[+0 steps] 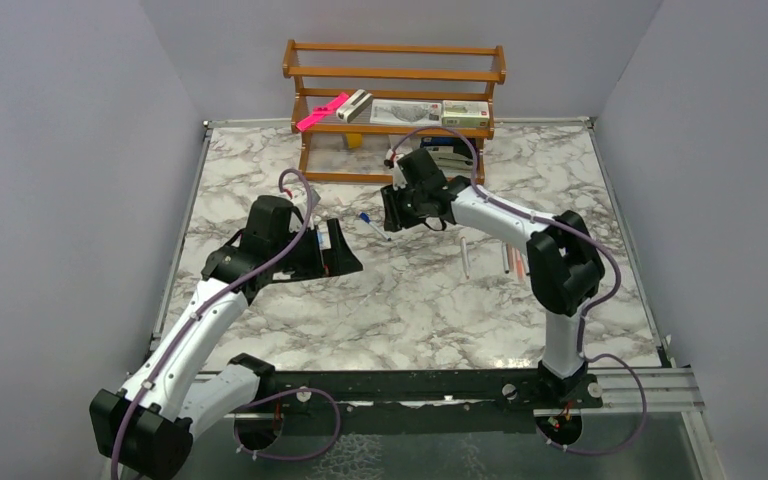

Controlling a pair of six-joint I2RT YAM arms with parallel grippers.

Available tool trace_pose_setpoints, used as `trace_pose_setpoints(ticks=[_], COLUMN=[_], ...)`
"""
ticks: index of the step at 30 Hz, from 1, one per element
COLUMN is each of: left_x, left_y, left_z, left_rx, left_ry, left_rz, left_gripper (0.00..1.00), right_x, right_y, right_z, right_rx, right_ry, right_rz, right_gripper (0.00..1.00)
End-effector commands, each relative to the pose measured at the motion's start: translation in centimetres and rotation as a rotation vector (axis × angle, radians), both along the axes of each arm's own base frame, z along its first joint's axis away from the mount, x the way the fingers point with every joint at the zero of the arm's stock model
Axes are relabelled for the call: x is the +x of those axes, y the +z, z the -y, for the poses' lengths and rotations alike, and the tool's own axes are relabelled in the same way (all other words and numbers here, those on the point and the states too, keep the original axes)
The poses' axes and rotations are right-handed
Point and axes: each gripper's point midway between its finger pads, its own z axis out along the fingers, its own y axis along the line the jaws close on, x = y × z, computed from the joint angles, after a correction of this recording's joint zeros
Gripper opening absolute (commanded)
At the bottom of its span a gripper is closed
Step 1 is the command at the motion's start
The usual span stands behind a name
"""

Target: Open the pen caps

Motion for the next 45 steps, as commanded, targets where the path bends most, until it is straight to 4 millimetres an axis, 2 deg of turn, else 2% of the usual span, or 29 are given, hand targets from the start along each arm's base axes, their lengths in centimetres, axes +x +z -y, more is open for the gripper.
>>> trace_pose_setpoints(ticks=[1, 4, 12, 20, 28, 39, 45], left_x=[-0.7, -0.8, -1.1, -1.2, -1.1, -1.1, -1.0], left_y=[0.3, 0.1, 0.2, -0.2, -0.3, -0.5, -0.7], left_z=[0.2, 0.1, 0.1, 0.2, 0.2, 0.2, 0.2], left_rx=[-0.032, -0.036, -0.055, -0.05, -0.045, -0.042, -0.038], left_ry=[-0.008, 0.001, 0.011, 0.003, -0.004, -0.002, -0.003], left_rz=[0.014, 0.01, 0.014, 0.003, 0.003, -0.004, -0.009], left_gripper=[0.99, 0.99, 0.99, 0.99, 0.99, 0.99, 0.99], right_x=[2.6, 2.9, 3.8, 3.3, 3.7, 4.0, 3.9], right_y=[-1.4, -2.5, -3.9, -5.2, -6.7, -7.0, -8.4], right_z=[-1.2, -1.9, -3.2, -4.9, -4.5, -4.0, -3.8], right_rx=[-0.051, -0.073, -0.088, -0.097, -0.159, -0.182, -0.22], right_ry=[-0.036, -0.033, -0.025, 0.023, -0.008, -0.025, -0.011], right_rz=[0.091, 0.101, 0.105, 0.092, 0.079, 0.093, 0.07], right_gripper=[0.37, 0.37, 0.37, 0.37, 0.37, 0.37, 0.37])
